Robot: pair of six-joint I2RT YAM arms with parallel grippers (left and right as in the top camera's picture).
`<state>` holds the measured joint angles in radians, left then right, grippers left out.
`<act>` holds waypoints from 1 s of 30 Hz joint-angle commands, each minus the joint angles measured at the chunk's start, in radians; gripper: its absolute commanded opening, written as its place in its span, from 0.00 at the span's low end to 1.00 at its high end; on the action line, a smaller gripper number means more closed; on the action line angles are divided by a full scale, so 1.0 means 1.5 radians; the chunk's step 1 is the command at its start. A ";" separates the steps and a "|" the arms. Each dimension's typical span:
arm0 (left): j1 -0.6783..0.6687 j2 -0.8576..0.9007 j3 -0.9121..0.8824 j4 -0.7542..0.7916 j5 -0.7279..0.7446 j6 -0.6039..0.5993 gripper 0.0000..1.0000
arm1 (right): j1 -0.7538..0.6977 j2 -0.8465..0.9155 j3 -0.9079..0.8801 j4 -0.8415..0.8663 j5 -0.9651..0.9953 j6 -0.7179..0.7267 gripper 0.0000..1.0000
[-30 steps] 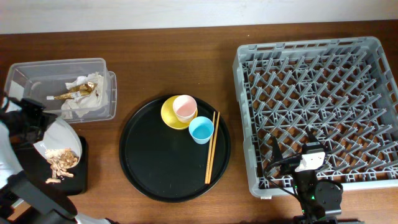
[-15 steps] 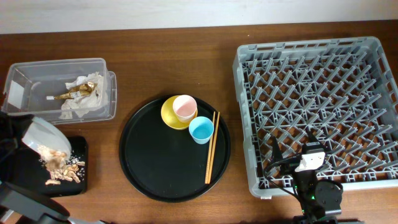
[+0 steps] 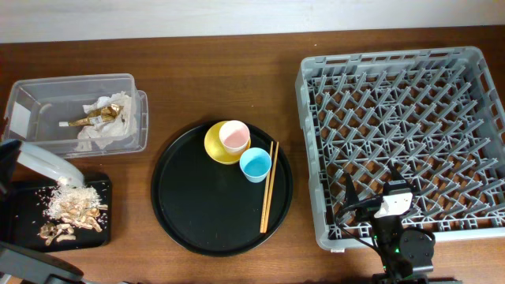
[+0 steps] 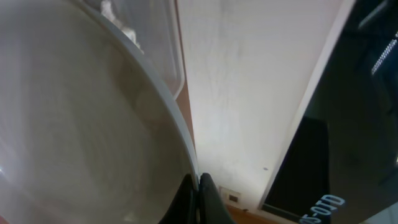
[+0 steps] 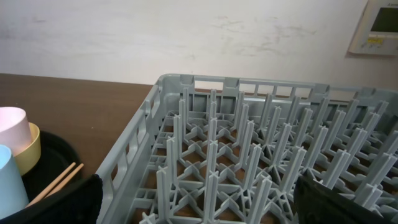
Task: Sort waste into correct bins and load items into the dishwasher rack
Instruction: 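Tilt the plate to dump rice and scraps onto the black tray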
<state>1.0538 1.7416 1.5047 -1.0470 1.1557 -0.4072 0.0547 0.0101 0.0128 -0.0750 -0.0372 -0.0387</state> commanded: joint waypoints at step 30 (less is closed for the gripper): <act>-0.204 -0.084 0.011 -0.334 -0.082 0.247 0.00 | -0.003 -0.004 -0.005 -0.002 0.008 -0.004 0.98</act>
<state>0.8783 1.6623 1.5150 -1.5414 1.2182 -0.1104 0.0547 0.0101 0.0128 -0.0746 -0.0372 -0.0383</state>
